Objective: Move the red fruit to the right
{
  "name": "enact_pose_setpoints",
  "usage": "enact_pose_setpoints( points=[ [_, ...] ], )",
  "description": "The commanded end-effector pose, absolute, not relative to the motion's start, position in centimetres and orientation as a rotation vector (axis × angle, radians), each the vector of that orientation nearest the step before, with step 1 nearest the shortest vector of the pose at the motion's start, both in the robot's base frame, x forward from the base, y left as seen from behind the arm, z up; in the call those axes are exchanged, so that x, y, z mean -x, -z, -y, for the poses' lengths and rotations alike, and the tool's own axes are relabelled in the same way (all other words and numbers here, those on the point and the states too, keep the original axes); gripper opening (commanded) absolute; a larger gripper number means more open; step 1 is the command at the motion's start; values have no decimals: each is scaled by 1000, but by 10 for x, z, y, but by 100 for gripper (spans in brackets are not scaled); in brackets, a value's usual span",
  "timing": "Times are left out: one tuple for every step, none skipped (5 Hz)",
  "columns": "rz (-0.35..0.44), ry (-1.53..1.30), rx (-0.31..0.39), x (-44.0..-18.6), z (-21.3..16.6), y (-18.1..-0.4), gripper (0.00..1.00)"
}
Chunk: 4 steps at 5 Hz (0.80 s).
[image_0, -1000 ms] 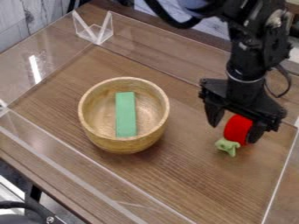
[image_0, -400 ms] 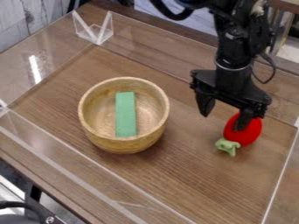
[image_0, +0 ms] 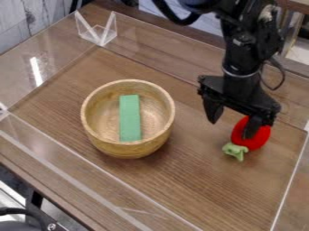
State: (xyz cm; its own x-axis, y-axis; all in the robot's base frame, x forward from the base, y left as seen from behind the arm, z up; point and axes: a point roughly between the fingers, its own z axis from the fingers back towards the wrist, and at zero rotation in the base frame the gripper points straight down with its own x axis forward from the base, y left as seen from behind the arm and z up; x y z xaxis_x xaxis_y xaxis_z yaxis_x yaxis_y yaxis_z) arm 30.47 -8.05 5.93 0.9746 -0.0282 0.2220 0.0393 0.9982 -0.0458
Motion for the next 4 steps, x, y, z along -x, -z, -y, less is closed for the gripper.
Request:
enact_pose_setpoints(
  points=[
    [246,17,54,-305,85,-61,100],
    [241,0,53,-301,91,-55,100],
    [241,-5,56,-304,92,-56,100],
    [241,-12,59,-306,92,-60,100]
  ],
)
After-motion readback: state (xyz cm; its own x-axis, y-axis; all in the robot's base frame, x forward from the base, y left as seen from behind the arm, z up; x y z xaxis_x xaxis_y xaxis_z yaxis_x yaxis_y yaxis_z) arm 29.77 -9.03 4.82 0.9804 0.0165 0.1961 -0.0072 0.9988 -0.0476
